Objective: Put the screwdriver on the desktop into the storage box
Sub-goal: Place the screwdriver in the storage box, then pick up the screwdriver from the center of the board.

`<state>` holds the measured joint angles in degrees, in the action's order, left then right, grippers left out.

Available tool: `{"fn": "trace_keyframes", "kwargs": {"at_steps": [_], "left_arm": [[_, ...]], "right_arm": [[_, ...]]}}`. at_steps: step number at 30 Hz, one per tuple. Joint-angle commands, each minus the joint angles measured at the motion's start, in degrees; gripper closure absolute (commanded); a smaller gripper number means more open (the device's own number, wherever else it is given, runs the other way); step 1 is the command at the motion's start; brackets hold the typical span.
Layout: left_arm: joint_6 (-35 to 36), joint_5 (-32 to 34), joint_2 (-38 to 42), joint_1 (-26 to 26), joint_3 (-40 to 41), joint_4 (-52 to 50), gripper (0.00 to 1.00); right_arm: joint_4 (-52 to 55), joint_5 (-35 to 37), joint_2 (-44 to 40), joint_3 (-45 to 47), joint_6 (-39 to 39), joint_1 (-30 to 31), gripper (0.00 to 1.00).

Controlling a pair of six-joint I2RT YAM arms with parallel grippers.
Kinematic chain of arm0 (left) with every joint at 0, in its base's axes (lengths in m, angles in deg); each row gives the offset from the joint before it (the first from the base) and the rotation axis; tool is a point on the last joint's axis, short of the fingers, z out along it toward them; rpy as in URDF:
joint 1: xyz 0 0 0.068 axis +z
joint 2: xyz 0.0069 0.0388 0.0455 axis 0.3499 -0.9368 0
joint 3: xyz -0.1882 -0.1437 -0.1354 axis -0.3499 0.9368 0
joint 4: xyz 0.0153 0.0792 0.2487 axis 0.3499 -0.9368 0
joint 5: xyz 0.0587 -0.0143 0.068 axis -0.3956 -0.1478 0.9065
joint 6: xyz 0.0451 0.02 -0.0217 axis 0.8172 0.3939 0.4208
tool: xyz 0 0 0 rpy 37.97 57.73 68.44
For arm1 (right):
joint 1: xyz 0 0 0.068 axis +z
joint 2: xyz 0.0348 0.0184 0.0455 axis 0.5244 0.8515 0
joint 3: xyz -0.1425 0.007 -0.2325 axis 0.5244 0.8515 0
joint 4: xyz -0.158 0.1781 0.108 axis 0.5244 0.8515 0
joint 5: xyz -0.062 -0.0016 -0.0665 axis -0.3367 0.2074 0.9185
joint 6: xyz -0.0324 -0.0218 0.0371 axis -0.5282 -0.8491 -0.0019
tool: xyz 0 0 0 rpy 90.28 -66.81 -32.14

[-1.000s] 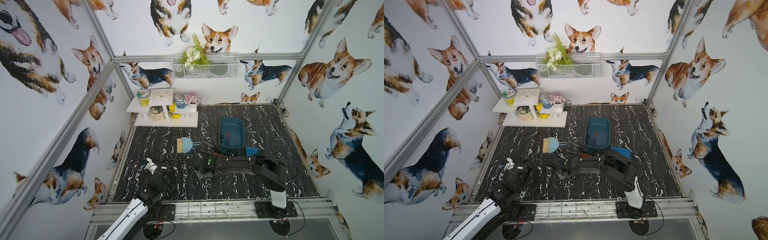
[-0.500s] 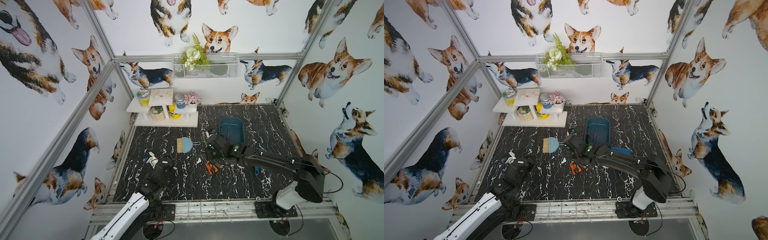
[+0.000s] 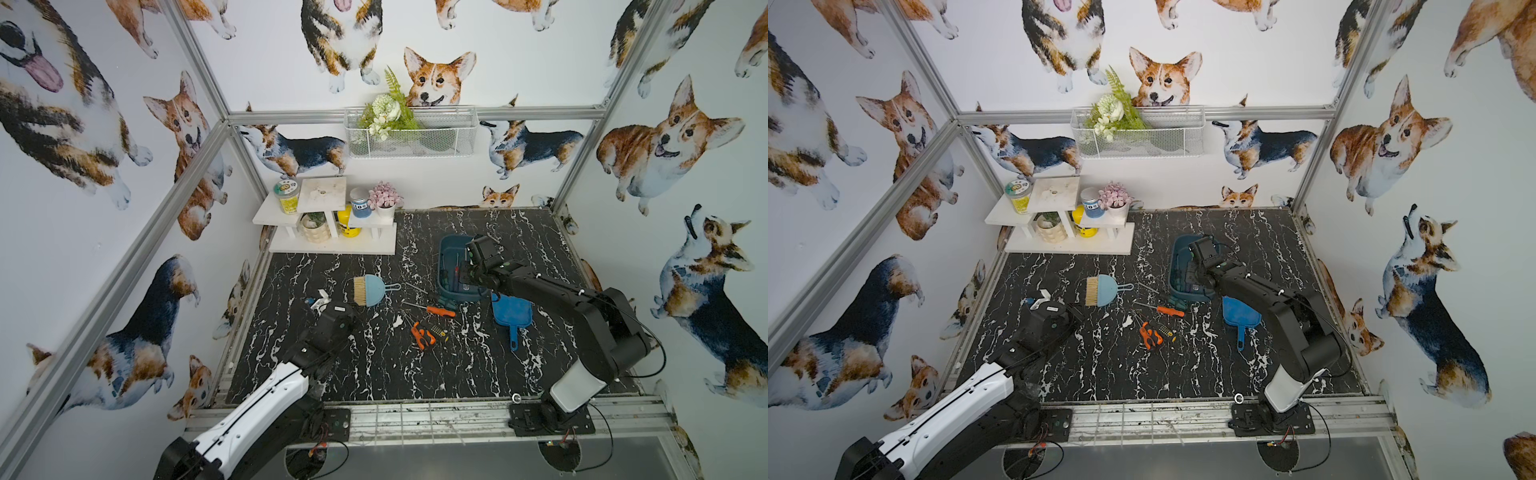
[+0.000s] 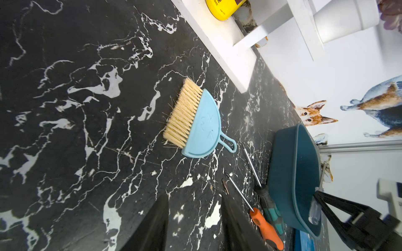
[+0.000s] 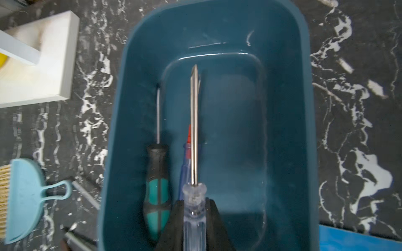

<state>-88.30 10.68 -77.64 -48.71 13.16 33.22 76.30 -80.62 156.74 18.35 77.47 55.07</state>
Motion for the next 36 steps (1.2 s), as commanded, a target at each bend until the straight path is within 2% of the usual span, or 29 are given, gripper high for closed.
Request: {"fn": "trace_keyframes", "kwargs": {"at_steps": [1, 4, 8, 10, 14, 16, 19, 23, 28, 29, 32, 36], "left_arm": [[0.9, -0.7, 0.0, -0.2, -0.1, 0.8, 0.54], [1.5, -1.4, -0.4, -0.4, 0.1, 2.0, 0.54], [3.8, -2.8, -2.6, -0.9, -1.0, 2.8, 0.54], [4.8, -3.8, -3.9, -1.0, -1.6, 3.5, 0.53], [6.9, -6.4, -7.6, -2.5, -3.6, 4.7, 0.53], [8.3, -6.3, -10.3, -4.4, -5.9, 3.8, 0.51], [8.8, -3.4, -15.0, -9.1, -10.0, 1.5, 0.49], [4.4, 1.2, -21.7, -17.2, -15.2, -4.0, 0.46], [-2.7, 0.8, -29.9, -25.3, -18.5, -6.8, 0.46], [-4.5, 0.7, -31.7, -26.9, -21.1, -7.3, 0.47], [-8.7, 0.2, -36.8, -30.0, -23.6, -9.3, 0.48], [-10.6, 0.5, -42.7, -31.2, -27.4, -13.3, 0.56]], "right_arm": [[-0.9, 0.6, 1.9, -0.2, -1.5, -0.5, 0.99], [-1.7, -0.2, 3.6, 0.1, -0.7, -0.5, 0.98], [-3.2, -1.0, 5.7, 0.3, -0.6, -0.5, 0.88], [-3.5, -1.1, 6.7, 0.1, -0.6, -0.6, 0.80], [-3.6, -1.9, 6.7, -0.4, -1.2, -0.5, 0.56], [-3.6, -2.1, 5.5, -0.7, -2.0, -0.6, 0.51], [-4.4, -1.7, 0.8, 0.2, -2.7, -0.5, 0.50], [-9.0, -2.8, -9.9, 6.6, -1.6, 0.6, 0.49], [-11.3, -0.9, -21.9, 14.6, -0.4, 4.7, 0.49], [-11.0, -0.9, -23.6, 15.9, 0.2, 5.2, 0.49], [-10.1, -0.6, -27.3, 18.8, 2.0, 5.8, 0.49], [-9.3, 0.4, -30.2, 20.7, 2.6, 6.0, 0.50]]}}
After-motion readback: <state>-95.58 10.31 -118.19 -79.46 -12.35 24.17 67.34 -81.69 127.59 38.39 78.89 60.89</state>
